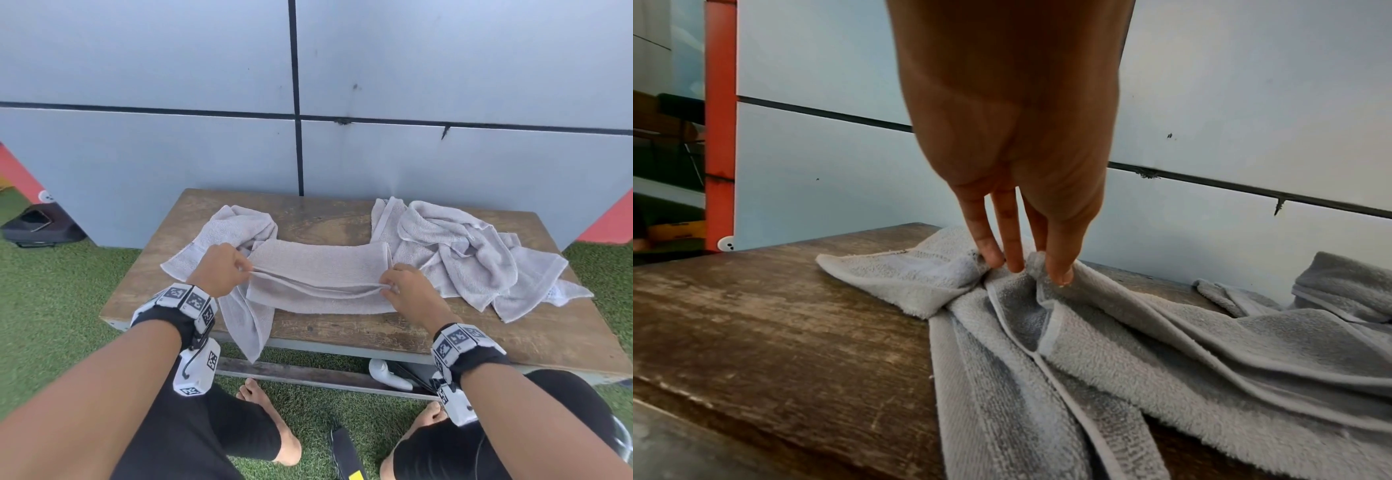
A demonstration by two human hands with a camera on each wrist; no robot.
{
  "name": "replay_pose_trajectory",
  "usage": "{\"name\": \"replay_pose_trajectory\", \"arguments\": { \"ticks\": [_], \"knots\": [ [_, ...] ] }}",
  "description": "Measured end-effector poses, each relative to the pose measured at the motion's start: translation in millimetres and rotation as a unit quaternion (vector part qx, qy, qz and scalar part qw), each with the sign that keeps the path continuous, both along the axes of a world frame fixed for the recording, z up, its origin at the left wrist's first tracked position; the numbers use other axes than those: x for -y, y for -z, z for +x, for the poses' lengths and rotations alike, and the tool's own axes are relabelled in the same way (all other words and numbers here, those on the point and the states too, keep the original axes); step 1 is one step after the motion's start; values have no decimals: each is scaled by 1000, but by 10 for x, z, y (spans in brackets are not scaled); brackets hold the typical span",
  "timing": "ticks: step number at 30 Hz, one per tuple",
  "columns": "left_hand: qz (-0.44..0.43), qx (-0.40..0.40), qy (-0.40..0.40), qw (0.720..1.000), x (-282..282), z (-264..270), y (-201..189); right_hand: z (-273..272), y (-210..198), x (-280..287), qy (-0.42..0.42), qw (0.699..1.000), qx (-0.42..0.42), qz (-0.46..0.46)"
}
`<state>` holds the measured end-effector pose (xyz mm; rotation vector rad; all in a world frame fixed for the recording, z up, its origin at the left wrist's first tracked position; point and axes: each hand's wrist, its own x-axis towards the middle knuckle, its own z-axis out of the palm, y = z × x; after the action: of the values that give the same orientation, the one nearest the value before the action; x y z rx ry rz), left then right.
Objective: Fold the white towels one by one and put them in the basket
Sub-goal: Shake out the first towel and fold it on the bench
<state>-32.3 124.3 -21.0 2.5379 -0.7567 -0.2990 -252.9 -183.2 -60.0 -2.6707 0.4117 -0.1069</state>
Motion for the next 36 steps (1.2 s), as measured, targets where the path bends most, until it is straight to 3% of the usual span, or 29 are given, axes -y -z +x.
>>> {"name": "replay_pose_trajectory", "arguments": {
  "ticks": [5, 12, 19, 24, 27, 31, 33, 36],
  "knots": [
    [-40, 28, 17, 999, 2, 53, -241, 32, -219, 176, -11, 995, 100, -2],
    [-165, 62, 12, 984, 213, 403, -1139, 380, -1332, 570, 15, 967, 248, -53],
    [-174, 144, 50, 973, 594, 681, -2081, 708, -2349, 868, 66, 965, 239, -83],
    [-171, 225, 44, 958, 817, 689, -2455, 806, -2671, 952, 103, 948, 292, -71],
    [-218, 185, 21, 958, 791, 615, -2374, 685, -2571, 936, 110, 949, 289, -61],
    [-214, 88, 30, 972, 622, 385, -1908, 382, -2101, 884, 73, 973, 216, -21],
    [-160, 20, 50, 986, 458, 270, -1550, 183, -1813, 844, 46, 987, 151, 9],
    [-16, -38, 94, 995, 203, 87, -1055, -131, -1387, 763, -27, 999, -17, 36]
  ]
}}
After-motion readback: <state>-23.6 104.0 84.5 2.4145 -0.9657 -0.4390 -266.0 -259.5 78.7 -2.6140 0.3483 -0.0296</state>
